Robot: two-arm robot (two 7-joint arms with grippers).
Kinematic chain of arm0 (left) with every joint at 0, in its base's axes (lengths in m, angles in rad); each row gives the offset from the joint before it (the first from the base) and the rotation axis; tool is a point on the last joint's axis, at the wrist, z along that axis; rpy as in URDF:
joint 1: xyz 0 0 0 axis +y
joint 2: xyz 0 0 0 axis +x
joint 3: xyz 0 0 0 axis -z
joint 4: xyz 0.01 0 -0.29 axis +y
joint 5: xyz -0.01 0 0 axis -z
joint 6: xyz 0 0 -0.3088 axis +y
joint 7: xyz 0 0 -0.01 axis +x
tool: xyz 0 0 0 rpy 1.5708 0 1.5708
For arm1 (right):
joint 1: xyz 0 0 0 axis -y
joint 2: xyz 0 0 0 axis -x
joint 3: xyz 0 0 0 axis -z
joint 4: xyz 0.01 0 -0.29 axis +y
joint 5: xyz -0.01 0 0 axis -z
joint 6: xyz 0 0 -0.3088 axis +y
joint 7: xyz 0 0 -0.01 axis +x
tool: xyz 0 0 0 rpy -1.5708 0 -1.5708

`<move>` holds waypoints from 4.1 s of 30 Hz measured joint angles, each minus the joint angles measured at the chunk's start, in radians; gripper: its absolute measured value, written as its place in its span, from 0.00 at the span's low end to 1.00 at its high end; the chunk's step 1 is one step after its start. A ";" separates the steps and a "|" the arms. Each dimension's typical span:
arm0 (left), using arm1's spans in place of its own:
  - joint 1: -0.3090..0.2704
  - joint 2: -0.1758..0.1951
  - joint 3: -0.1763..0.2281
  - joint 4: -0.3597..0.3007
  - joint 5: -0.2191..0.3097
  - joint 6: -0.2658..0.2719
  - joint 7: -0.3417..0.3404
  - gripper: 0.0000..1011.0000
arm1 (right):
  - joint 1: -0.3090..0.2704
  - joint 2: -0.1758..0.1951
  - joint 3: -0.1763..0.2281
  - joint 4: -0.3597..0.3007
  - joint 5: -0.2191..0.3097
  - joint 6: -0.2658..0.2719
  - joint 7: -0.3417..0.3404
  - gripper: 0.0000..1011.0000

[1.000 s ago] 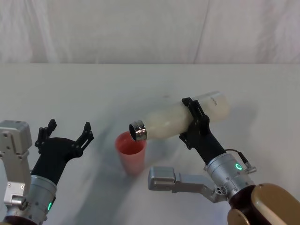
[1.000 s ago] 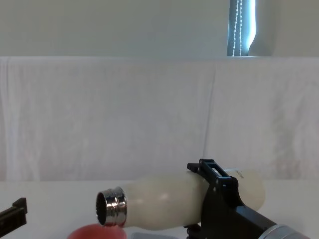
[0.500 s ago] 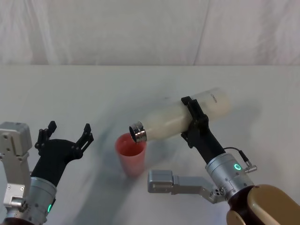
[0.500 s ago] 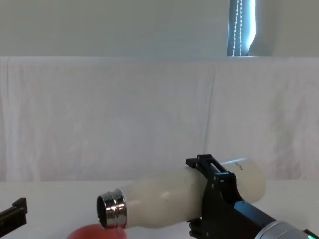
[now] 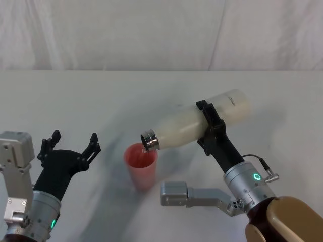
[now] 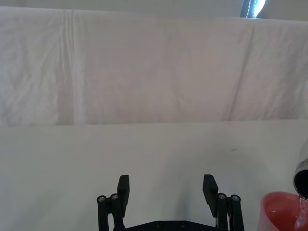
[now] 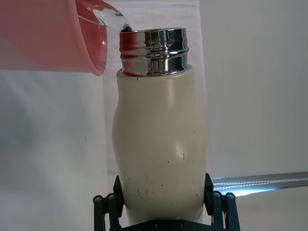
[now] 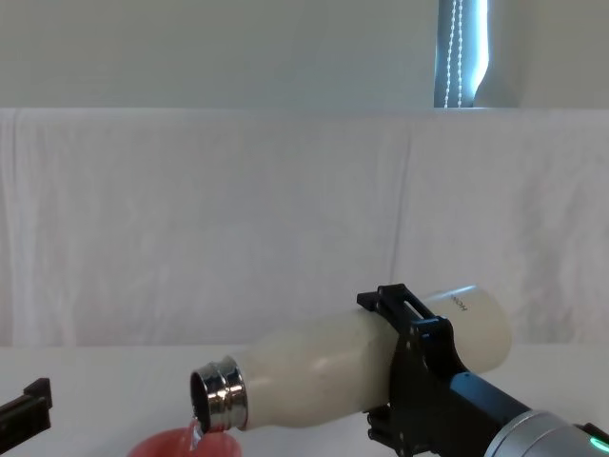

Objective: Grasp the thermos with one hand and pour water into the cup lid.

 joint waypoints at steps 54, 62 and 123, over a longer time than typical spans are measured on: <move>0.000 0.000 0.000 0.000 0.000 0.000 0.000 0.99 | -0.033 -0.035 0.071 -0.006 0.140 -0.042 -0.007 0.94; 0.000 0.000 0.000 0.000 0.000 0.000 0.000 0.99 | -0.057 -0.053 0.110 -0.014 0.230 -0.086 0.016 0.94; 0.000 0.000 0.000 0.000 0.000 0.000 0.000 0.99 | -0.233 -0.187 0.407 -0.167 1.036 -0.136 0.360 0.95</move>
